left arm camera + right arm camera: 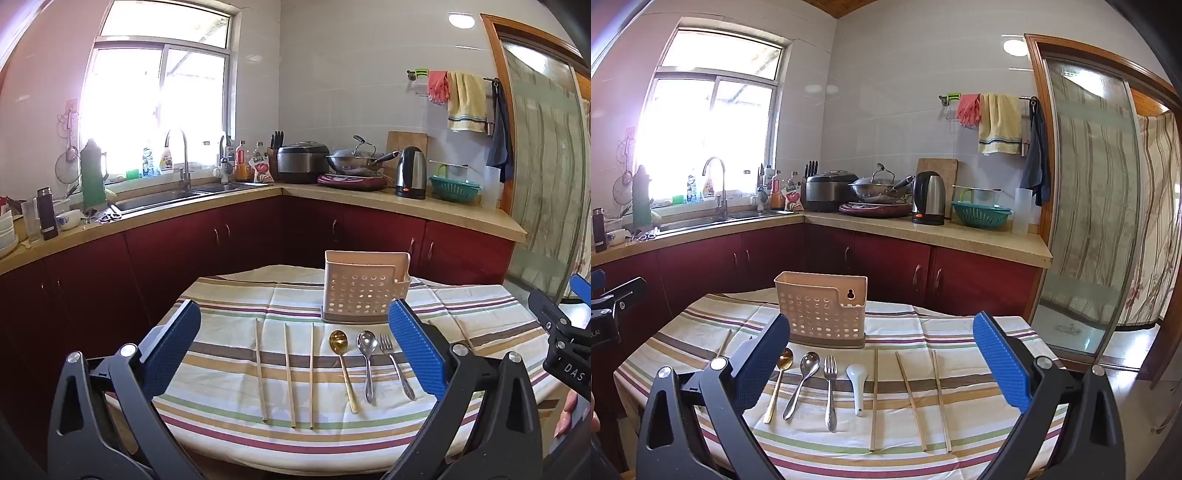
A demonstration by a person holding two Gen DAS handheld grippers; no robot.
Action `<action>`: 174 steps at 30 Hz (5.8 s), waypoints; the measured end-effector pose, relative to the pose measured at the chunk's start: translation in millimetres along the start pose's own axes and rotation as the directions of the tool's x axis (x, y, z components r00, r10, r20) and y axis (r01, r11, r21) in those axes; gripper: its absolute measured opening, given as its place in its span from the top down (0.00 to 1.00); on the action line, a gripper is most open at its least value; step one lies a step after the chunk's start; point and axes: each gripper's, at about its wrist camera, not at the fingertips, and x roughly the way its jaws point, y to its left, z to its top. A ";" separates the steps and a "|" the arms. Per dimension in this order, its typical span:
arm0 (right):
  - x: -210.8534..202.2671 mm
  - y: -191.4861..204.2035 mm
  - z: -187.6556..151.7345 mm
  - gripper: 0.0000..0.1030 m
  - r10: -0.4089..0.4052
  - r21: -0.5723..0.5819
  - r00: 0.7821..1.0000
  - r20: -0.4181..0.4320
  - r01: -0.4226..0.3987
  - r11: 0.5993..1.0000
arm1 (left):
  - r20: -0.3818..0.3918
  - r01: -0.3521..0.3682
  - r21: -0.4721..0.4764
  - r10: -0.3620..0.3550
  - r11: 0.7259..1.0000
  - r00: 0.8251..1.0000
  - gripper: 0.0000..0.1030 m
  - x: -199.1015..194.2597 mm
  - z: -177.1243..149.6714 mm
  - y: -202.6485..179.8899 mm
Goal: Organize utensils
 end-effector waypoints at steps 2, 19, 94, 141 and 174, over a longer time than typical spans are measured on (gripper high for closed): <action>-0.2 -0.2 0.2 0.06 0.000 0.001 1.000 0.001 0.000 1.000 | -0.001 0.001 0.000 -0.001 1.000 1.000 0.04 0.0 0.0 -0.1; -1.2 -0.6 0.9 0.06 0.000 0.000 1.000 0.004 0.000 1.000 | 0.005 0.001 0.002 -0.001 1.000 1.000 0.04 -0.8 -1.3 -7.2; 0.2 0.0 0.7 0.06 0.002 0.001 1.000 0.003 -0.002 1.000 | 0.004 0.006 -0.001 -0.006 1.000 1.000 0.04 -3.2 0.4 -2.2; 108.3 -61.7 -143.6 0.39 0.015 0.111 0.970 -0.242 0.012 0.994 | -0.427 -0.070 0.055 0.087 0.996 0.900 0.44 150.9 -165.4 42.0; 111.7 -89.3 -176.7 0.49 0.005 0.163 0.949 -0.315 0.049 0.985 | -0.429 -0.026 -0.021 0.014 0.999 0.903 0.76 148.8 -166.0 55.6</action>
